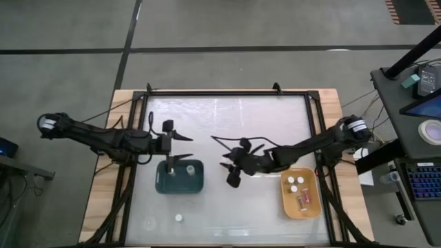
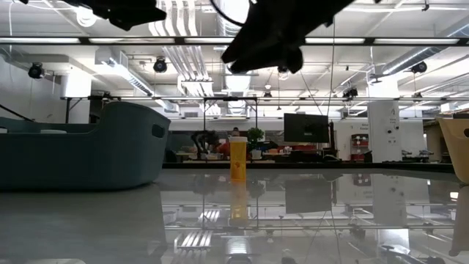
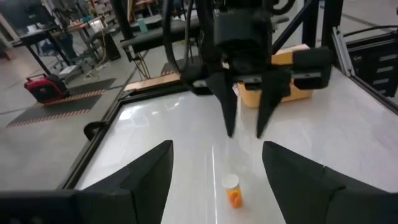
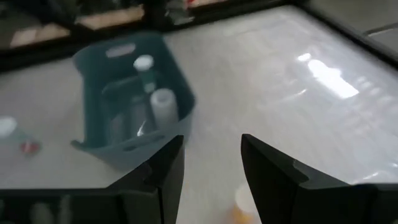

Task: Pick and place medicine bottles into bin by pill shape (circle, oval)
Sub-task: Put the orange bottled capsules into the yellow bin

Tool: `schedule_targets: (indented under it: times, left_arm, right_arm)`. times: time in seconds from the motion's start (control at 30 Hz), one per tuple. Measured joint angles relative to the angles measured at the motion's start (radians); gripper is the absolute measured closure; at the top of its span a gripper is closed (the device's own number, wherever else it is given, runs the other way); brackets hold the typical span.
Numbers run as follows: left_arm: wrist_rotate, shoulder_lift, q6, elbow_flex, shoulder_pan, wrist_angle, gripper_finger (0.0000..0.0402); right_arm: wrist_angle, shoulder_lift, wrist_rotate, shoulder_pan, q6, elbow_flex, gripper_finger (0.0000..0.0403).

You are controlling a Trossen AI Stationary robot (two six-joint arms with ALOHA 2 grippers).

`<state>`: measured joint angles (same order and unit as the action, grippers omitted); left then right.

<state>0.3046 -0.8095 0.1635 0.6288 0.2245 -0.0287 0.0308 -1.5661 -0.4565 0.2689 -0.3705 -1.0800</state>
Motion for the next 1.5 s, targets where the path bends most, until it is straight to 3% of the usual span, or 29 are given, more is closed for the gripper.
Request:
schedule_targets:
  times: [0.1,0.37,0.5,0.77,1.2,1.5]
  left_arm:
    - [0.000,0.037,0.000,-0.003,0.000,-0.032,0.0171]
    - [0.000,0.106,0.009,-0.049,0.000,-0.043,0.0171]
    - [0.000,0.140,0.011,-0.059,0.000,-0.043,0.0171]
    - [-0.001,0.183,0.008,-0.069,0.000,-0.042,0.0171]
    - [-0.001,0.184,0.009,-0.073,0.000,-0.041,0.0171]
    - [-0.001,0.181,0.010,-0.073,0.000,-0.040,0.0171]
  right_arm:
    - [-0.106,-0.045,0.047,-0.019,0.021,-0.081,0.0253]
    - [-0.468,-0.158,0.049,-0.035,0.049,-0.281,0.0254]
    - [-0.557,-0.191,0.054,-0.035,0.033,-0.326,0.0254]
    - [-0.560,-0.203,0.072,-0.059,0.016,-0.326,0.0244]
    - [-0.538,-0.203,0.072,-0.075,0.057,-0.285,0.0132]
    - [-0.415,-0.203,0.072,-0.089,0.057,-0.200,0.0128]
